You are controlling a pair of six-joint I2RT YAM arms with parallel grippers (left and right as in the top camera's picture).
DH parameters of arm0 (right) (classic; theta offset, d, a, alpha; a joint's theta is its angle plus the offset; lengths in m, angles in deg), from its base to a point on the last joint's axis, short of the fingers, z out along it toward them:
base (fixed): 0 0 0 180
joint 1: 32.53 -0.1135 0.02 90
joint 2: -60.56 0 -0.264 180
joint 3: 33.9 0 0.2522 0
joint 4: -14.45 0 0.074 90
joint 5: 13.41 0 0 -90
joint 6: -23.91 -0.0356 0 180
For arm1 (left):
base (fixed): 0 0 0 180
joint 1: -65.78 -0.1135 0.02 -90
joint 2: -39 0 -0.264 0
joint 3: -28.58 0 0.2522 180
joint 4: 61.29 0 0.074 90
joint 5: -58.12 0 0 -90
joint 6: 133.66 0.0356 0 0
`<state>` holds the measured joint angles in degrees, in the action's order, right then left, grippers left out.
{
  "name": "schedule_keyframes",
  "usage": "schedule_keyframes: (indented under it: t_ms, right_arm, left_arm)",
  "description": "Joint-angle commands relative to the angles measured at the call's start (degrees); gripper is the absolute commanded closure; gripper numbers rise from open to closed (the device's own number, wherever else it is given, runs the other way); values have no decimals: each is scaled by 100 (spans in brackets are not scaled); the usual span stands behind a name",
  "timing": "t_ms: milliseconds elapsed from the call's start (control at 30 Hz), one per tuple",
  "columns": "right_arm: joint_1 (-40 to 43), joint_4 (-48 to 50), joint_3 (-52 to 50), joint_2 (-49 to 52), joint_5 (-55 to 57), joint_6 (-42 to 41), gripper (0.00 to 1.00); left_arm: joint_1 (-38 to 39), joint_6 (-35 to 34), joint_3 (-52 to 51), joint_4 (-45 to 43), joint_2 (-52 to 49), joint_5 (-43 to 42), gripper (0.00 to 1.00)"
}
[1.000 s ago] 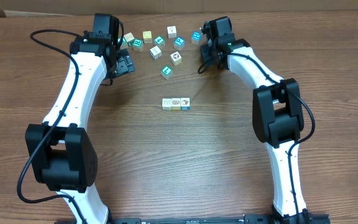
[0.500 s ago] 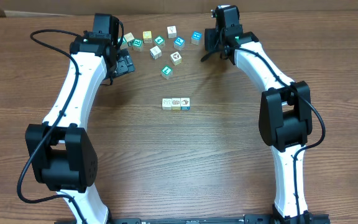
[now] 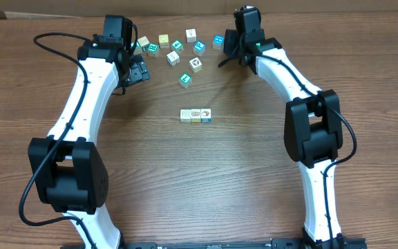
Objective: Form a horizontal line
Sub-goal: 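Lower the right gripper and close it on the yellow K block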
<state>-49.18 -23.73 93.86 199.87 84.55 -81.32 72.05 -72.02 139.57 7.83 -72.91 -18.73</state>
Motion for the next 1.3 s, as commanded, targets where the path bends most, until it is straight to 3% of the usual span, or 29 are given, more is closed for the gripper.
schedule_keyframes:
  t_ms: [0, 433, 733, 1100, 1267]
  right_arm:
    - [-11, 61, 72, 238, 109, -136, 47]
    - [-4, 334, 72, 555, 413, -131, 47]
    - [52, 223, 79, 483, 420, -131, 55]
    - [103, 341, 83, 345, 402, -101, 49]
    - [101, 514, 83, 345, 400, -105, 52]
  left_arm:
    - [13, 7, 136, 9, -74, 74, 0]
    - [13, 7, 136, 9, -74, 76, 0]
    - [13, 7, 136, 9, -74, 76, 0]
    - [13, 7, 136, 9, -74, 76, 0]
    - [13, 7, 136, 11, -74, 76, 0]
